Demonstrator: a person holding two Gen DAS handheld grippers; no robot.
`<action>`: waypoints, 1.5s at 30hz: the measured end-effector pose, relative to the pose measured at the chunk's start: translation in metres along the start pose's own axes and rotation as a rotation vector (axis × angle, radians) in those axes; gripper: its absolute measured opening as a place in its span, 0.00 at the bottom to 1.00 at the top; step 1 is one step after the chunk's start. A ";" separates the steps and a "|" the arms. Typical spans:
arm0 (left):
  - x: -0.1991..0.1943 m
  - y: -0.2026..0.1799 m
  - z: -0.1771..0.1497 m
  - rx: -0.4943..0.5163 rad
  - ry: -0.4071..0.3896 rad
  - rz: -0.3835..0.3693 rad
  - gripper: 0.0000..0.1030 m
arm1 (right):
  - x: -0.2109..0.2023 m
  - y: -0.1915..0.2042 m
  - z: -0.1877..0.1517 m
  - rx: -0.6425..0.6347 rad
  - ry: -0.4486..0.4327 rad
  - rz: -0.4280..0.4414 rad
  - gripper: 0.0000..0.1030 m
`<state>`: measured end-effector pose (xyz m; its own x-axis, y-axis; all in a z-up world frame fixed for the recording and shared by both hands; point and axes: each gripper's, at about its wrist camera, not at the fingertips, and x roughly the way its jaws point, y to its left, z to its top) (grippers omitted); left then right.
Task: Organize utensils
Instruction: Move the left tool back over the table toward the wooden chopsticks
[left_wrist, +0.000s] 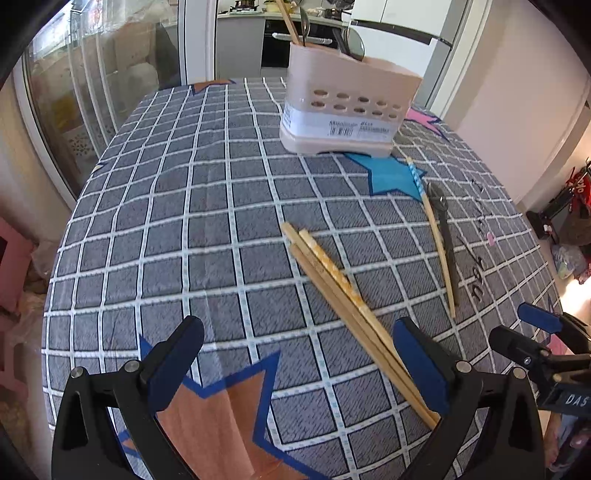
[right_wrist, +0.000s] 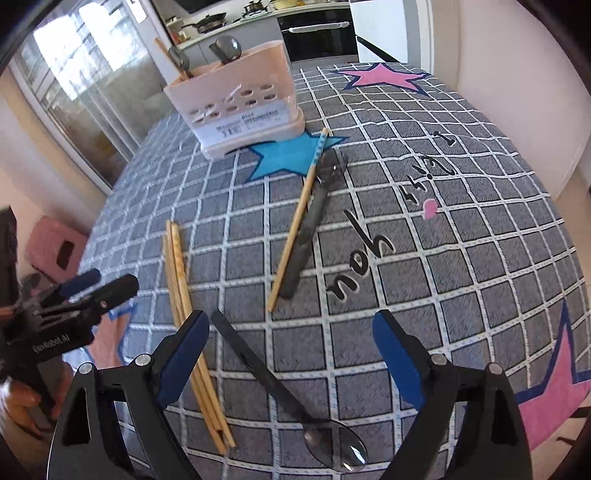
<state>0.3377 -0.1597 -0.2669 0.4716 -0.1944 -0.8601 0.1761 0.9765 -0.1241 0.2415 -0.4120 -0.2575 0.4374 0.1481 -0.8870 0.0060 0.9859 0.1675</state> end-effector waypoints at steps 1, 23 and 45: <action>0.002 0.000 -0.002 -0.006 0.011 0.004 1.00 | 0.002 0.002 -0.002 -0.017 0.013 -0.019 0.89; -0.008 0.002 -0.019 -0.034 0.029 0.020 1.00 | 0.027 -0.002 -0.015 -0.114 0.138 -0.142 0.89; -0.009 0.034 -0.023 -0.135 0.023 0.063 1.00 | 0.025 0.034 0.010 -0.179 0.112 -0.140 0.89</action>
<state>0.3194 -0.1225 -0.2754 0.4575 -0.1318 -0.8794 0.0282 0.9906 -0.1337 0.2613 -0.3756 -0.2698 0.3412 0.0067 -0.9400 -0.1040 0.9941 -0.0307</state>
